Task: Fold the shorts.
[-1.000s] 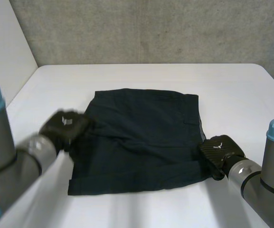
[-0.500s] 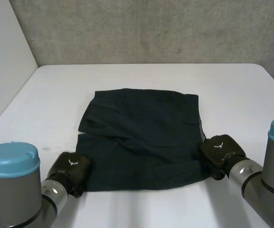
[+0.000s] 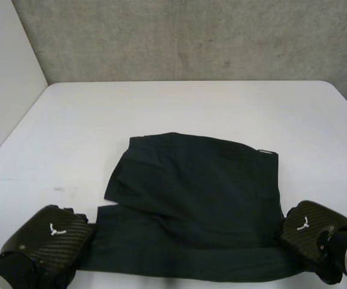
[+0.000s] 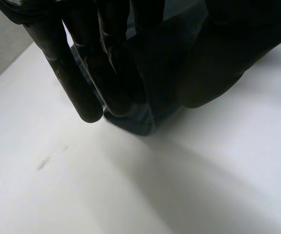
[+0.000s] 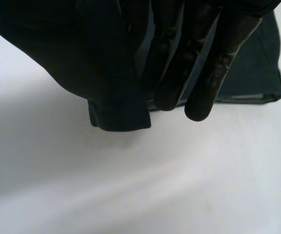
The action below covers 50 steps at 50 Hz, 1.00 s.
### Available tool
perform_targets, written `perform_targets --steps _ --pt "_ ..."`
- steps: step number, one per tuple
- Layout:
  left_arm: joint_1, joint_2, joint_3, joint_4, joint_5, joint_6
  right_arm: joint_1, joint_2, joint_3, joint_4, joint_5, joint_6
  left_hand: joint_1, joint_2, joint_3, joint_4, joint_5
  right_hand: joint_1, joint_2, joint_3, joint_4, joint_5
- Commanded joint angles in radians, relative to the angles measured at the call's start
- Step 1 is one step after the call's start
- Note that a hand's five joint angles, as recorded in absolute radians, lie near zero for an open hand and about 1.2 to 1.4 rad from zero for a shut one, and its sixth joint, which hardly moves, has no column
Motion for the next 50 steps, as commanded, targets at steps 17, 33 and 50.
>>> perform_targets --steps 17,33,50 --pt "-0.039 -0.934 0.932 0.437 -0.201 0.023 0.019 0.584 -0.559 -0.473 0.106 0.250 0.250 0.200 0.210 0.201 0.269 0.436 0.210 0.205 0.207 0.239" --pt "-0.074 -1.274 1.290 0.546 -0.206 0.097 0.045 0.830 -0.720 -0.818 0.256 0.248 -0.972 -1.021 -1.011 -1.020 -0.953 -0.786 -1.012 -1.017 -1.014 -0.983" --pt "-0.087 -0.828 0.574 0.624 -0.210 0.064 0.013 0.359 -0.172 -0.643 0.013 0.599 -0.972 -1.021 -1.011 -1.020 -0.953 -0.717 -0.943 -0.948 -0.946 -0.914"
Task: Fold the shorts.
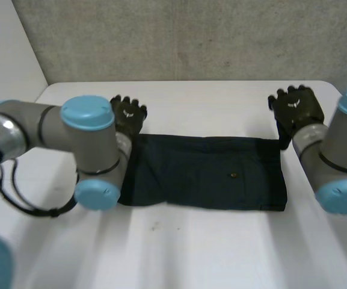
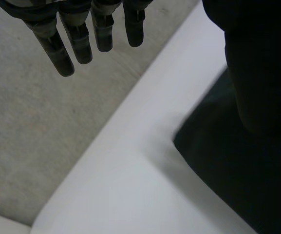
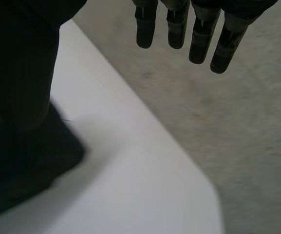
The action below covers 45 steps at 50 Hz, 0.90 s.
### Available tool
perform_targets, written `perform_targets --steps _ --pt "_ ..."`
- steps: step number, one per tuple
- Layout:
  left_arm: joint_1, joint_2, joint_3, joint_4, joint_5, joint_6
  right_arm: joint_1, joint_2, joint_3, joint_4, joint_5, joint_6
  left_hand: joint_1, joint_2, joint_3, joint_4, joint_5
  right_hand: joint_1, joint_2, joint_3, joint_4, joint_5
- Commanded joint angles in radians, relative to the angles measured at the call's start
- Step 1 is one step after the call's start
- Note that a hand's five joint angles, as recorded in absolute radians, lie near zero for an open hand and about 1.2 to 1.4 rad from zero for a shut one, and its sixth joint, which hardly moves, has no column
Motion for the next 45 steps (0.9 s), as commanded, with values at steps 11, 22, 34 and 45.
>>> perform_targets --steps 11,22,34,45 --pt "-0.001 0.374 -0.638 0.242 0.064 -0.103 -0.093 -0.120 0.456 -0.039 -0.190 0.129 -0.012 -0.022 -0.034 -0.025 -0.042 0.329 0.314 0.320 0.298 0.298" --pt "0.008 0.412 -0.646 0.242 0.066 -0.113 -0.157 -0.027 0.398 -0.105 -0.173 0.108 -0.009 -0.019 -0.031 -0.022 -0.039 1.192 1.177 1.183 1.161 1.161" --pt "0.012 0.578 -0.686 0.222 0.064 -0.115 -0.211 -0.187 0.305 0.071 -0.162 -0.337 -0.016 -0.026 -0.038 -0.029 -0.045 1.192 1.177 1.183 1.161 1.161" --pt "0.040 0.662 -0.700 0.219 0.060 -0.155 0.269 -0.060 0.051 0.053 -0.188 -0.394 -0.016 -0.026 -0.038 -0.029 -0.045 1.192 1.177 1.183 1.161 1.161"
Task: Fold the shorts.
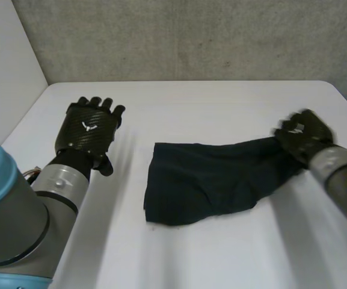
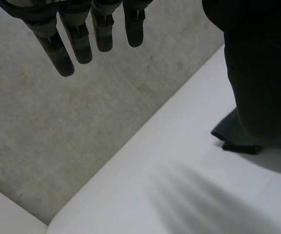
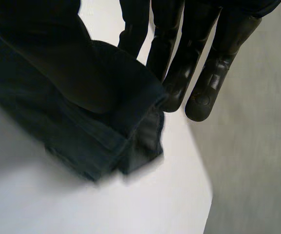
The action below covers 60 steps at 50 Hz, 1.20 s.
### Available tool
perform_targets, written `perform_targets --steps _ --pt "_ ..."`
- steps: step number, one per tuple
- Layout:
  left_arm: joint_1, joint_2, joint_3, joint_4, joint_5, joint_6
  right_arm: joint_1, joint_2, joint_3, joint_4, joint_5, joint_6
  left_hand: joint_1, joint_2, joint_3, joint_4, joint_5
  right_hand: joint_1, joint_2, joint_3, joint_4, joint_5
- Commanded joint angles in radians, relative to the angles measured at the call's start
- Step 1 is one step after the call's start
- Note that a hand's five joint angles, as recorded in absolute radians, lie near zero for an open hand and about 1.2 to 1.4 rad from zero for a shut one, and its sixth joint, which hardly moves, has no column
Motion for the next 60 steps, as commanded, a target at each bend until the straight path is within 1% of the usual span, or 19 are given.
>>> perform_targets --steps 1,3,4,8,10,11,12,15,16,19,20,24,27,33,38,42,46,54,60 --pt "0.027 0.046 -0.002 0.000 -0.004 -0.030 0.431 0.170 -0.226 -0.025 -0.054 -0.027 -0.016 -0.026 -0.038 -0.029 -0.046 0.468 0.219 0.221 0.207 0.276" --pt "0.045 0.053 0.002 0.001 -0.005 -0.039 0.478 0.210 -0.252 -0.027 -0.090 -0.026 -0.016 -0.026 -0.038 -0.029 -0.046 0.468 0.219 0.221 0.207 0.276" --pt "0.050 0.053 0.005 0.001 -0.005 -0.043 0.523 0.245 -0.269 -0.027 -0.147 -0.024 -0.016 -0.026 -0.038 -0.029 -0.046 0.468 0.219 0.221 0.207 0.276" --pt "0.070 0.055 0.018 0.001 -0.005 -0.080 0.568 0.313 -0.284 -0.025 -0.276 -0.012 -0.016 -0.026 -0.038 -0.029 -0.046 0.468 0.219 0.221 0.207 0.276" --pt "0.076 0.056 0.034 0.000 -0.002 -0.100 0.568 0.322 -0.291 -0.024 -0.304 0.004 -0.016 -0.026 -0.038 -0.029 -0.046 0.468 0.219 0.221 0.207 0.276" --pt "0.078 0.056 0.039 -0.002 -0.001 -0.105 0.568 0.319 -0.292 -0.024 -0.307 0.019 -0.016 -0.026 -0.038 -0.029 -0.046 0.452 0.203 0.205 0.191 0.260" --pt "0.078 0.055 0.045 -0.002 -0.001 -0.109 0.570 0.312 -0.295 -0.024 -0.301 0.069 -0.016 -0.026 -0.038 -0.029 -0.046 -0.057 -0.306 -0.304 -0.318 -0.249" --pt "0.081 0.053 0.074 -0.009 0.001 -0.116 0.565 0.292 -0.297 -0.024 -0.279 0.187 -0.016 -0.026 -0.038 -0.029 -0.046 -0.618 -0.868 -0.865 -0.880 -0.810" --pt "0.081 0.052 0.085 -0.011 0.002 -0.116 0.549 0.257 -0.294 -0.024 -0.260 0.288 -0.016 -0.026 -0.038 -0.029 -0.046 -0.753 -1.003 -1.000 -1.015 -0.945" --pt "0.073 0.035 0.136 -0.015 0.002 -0.117 0.495 0.169 -0.281 -0.024 -0.236 0.469 -0.012 -0.022 -0.034 -0.025 -0.042 -0.753 -1.003 -1.000 -1.015 -0.945" --pt "0.072 0.030 0.148 -0.015 0.002 -0.119 0.455 0.114 -0.271 -0.025 -0.229 0.602 -0.012 -0.022 -0.034 -0.025 -0.042 -0.753 -1.003 -1.000 -1.015 -0.945" --pt "0.056 -0.042 0.212 -0.017 0.019 -0.126 0.366 0.048 -0.278 -0.013 -0.219 0.850 -0.006 -0.016 -0.028 -0.019 -0.036 -0.753 -1.003 -1.000 -1.015 -0.945" --pt "0.007 -0.120 0.272 -0.043 0.039 -0.158 0.325 0.052 -0.280 -0.002 -0.215 0.915 0.006 -0.005 -0.016 -0.008 -0.024 -0.753 -1.003 -1.000 -1.015 -0.945" --pt "-0.074 -0.340 0.402 -0.156 0.070 -0.220 0.285 0.207 -0.369 0.088 -0.149 0.828 0.029 0.019 0.007 0.016 -0.001 -0.753 -1.003 -1.000 -1.015 -0.945" --pt "-0.074 -0.482 0.481 -0.271 0.061 -0.243 0.282 0.411 -0.519 0.251 -0.118 0.739 0.067 0.057 0.045 0.054 0.037 -0.753 -1.003 -1.000 -1.015 -0.945" --pt "-0.073 -0.546 0.505 -0.367 0.030 -0.252 0.283 0.488 -0.567 0.334 -0.118 0.715 0.073 0.063 0.051 0.060 0.043 -0.753 -1.003 -1.000 -1.015 -0.945" --pt "-0.076 -0.549 0.486 -0.416 0.005 -0.255 0.280 0.494 -0.556 0.354 -0.118 0.689 0.070 0.060 0.048 0.057 0.040 -0.753 -1.003 -1.000 -1.015 -0.945" --pt "-0.077 -0.485 0.407 -0.422 0.009 -0.240 0.272 0.462 -0.504 0.352 -0.114 0.603 0.067 0.057 0.045 0.054 0.038 -0.753 -1.003 -1.000 -1.015 -0.945" --pt "-0.083 -0.410 0.375 -0.420 0.010 -0.240 0.282 0.422 -0.433 0.282 -0.075 0.591 0.050 0.040 0.028 0.036 0.020 -0.753 -1.003 -1.000 -1.015 -0.945"
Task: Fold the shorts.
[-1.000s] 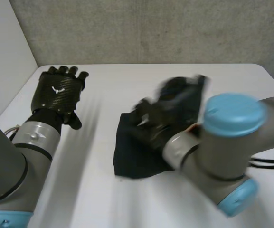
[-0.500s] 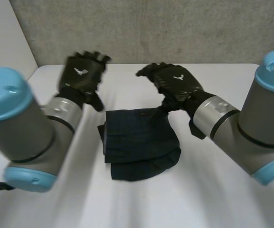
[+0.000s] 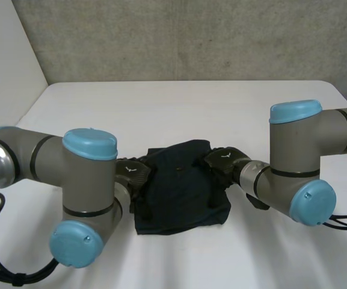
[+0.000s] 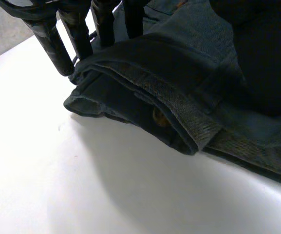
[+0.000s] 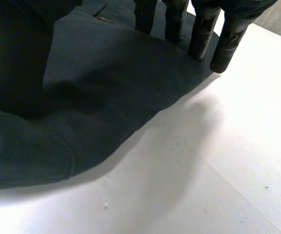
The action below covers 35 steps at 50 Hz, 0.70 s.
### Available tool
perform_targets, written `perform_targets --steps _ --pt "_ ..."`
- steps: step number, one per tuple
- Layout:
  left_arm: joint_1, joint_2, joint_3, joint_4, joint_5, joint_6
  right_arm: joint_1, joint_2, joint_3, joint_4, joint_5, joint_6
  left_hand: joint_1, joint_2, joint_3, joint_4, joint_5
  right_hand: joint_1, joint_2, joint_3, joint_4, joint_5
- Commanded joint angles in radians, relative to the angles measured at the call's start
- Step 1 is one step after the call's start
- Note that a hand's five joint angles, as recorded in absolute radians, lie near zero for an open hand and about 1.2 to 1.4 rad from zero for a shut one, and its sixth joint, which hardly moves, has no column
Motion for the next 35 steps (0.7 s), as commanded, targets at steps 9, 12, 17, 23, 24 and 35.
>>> perform_targets --steps 9,12,17,23,24,35 --pt "0.012 0.297 -0.022 0.011 0.009 0.002 -0.001 -0.263 0.187 -0.250 0.083 -0.015 -0.010 -0.009 -0.008 0.004 -0.012 0.005 -0.018 -0.015 -0.060 -0.064" --pt "0.037 0.374 0.015 0.006 0.012 -0.001 -0.004 -0.382 0.175 -0.288 0.145 -0.004 -0.015 -0.015 -0.014 -0.002 -0.018 0.005 -0.018 -0.015 -0.060 -0.064" --pt "0.109 0.520 0.118 -0.068 0.020 -0.010 -0.058 -0.533 0.127 -0.270 0.317 -0.012 -0.015 -0.015 -0.014 -0.002 -0.018 0.005 -0.018 -0.015 -0.060 -0.064" --pt "0.180 0.548 0.222 -0.286 0.044 -0.078 -0.110 -0.579 0.049 -0.070 0.362 -0.005 -0.030 -0.029 -0.029 -0.017 -0.033 0.005 -0.018 -0.015 -0.060 -0.064" --pt "0.193 0.551 0.233 -0.334 0.058 -0.113 -0.113 -0.579 0.046 -0.054 0.359 -0.004 -0.030 -0.029 -0.029 -0.017 -0.033 0.005 -0.018 -0.015 -0.060 -0.064" --pt "0.223 0.563 0.201 -0.340 0.087 -0.181 -0.118 -0.591 0.076 -0.035 0.318 0.034 -0.045 -0.044 -0.044 -0.032 -0.048 0.005 -0.018 -0.015 -0.060 -0.064"
